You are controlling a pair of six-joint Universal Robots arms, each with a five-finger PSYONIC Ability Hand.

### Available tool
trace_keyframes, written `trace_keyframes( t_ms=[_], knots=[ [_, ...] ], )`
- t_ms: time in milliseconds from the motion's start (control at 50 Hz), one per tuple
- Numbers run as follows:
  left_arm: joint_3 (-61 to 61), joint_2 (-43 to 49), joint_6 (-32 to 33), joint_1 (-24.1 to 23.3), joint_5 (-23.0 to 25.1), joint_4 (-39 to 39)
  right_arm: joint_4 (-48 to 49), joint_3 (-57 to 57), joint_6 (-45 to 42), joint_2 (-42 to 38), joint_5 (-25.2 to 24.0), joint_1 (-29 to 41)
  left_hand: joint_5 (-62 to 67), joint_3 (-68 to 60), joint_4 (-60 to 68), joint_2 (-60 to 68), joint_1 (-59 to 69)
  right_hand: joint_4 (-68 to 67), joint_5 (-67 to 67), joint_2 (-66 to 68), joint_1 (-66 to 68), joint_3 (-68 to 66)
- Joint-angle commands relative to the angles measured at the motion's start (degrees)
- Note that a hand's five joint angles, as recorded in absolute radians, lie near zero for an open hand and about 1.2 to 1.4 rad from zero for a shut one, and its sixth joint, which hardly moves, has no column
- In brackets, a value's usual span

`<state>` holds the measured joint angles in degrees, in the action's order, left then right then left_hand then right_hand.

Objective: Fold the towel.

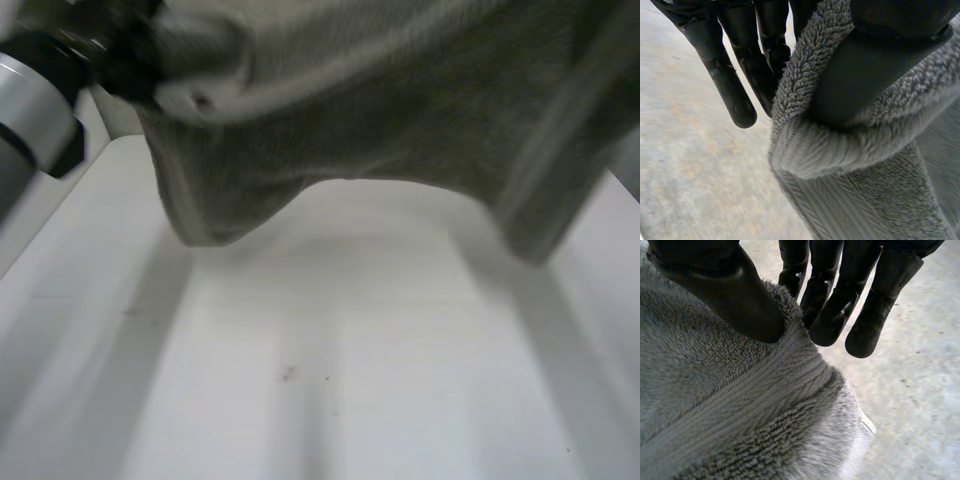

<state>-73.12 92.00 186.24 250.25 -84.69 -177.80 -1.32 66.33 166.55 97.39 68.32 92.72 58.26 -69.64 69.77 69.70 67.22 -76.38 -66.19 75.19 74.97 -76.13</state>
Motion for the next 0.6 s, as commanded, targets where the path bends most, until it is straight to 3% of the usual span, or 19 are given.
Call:
trace_keyframes(
  t_ms=[20, 60, 100, 180, 220, 320, 520, 560, 600],
  knots=[
    [-1.59, -4.64, -17.66, 5.95, 0.23, 0.34, -14.5, -6.22, -1.84, -0.53, -2.66, -5.36, 11.74, -10.36, 10.23, 10.3, 12.78, -3.62, -3.81, 4.81, 5.03, -3.87],
    [-3.86, -4.46, -23.96, 7.7, 0.67, 0.78, -21.85, -6.39, -6.21, -4.64, -5.55, -5.89, 11.74, -10.36, 10.23, 10.3, 12.78, -3.62, -3.81, 4.81, 5.03, -3.87],
    [-5.52, -3.94, -26.25, 8.06, 0.84, 0.87, -25.19, -6.31, -9.37, -7.36, -6.26, -5.62, 11.74, -10.36, 10.23, 10.3, 12.78, -3.62, -3.81, 4.81, 5.03, -3.87],
    [-9.67, -2.44, -28.74, 7.97, 1.02, 0.61, -30.5, -6.04, -15.64, -11.87, -6.27, -4.48, 11.74, -10.36, 10.23, 10.3, 12.78, -3.62, -3.81, 4.81, 5.03, -3.87],
    [-13.35, 1.85, -29.0, 7.8, 1.02, 0.26, -33.57, -5.95, -19.23, -15.98, -6.18, -0.37, 11.74, -10.36, 10.23, 10.3, 12.78, -3.62, -3.81, 4.81, 5.03, -3.87],
    [-16.43, 9.75, -29.0, 7.97, 0.93, -0.27, -33.84, -6.39, -20.12, -23.27, -2.85, 4.82, 11.74, -10.36, 10.23, 10.3, 12.78, -3.62, -3.81, 4.81, 5.03, -3.87],
    [-16.53, 23.48, -28.74, 8.59, 0.23, -5.8, -30.95, -6.83, -20.56, -36.82, 2.96, 8.43, 11.74, -10.36, 10.23, 10.3, 12.78, -3.62, -3.81, 4.81, 5.03, -3.87],
    [-16.7, 24.28, -28.65, 9.12, 0.05, -7.13, -29.36, -6.22, -20.56, -38.06, 3.14, 9.06, 8.74, -7.36, 7.23, 7.29, 9.78, -3.62, -3.81, 4.81, 5.03, -3.87],
    [-16.96, 24.72, -28.56, 9.91, -0.04, -8.62, -26.73, -4.64, -20.48, -39.55, 3.66, 9.32, -10.14, 11.53, -11.65, -11.59, -9.1, -3.62, -3.81, 4.81, 5.03, -3.87]
  ],
)
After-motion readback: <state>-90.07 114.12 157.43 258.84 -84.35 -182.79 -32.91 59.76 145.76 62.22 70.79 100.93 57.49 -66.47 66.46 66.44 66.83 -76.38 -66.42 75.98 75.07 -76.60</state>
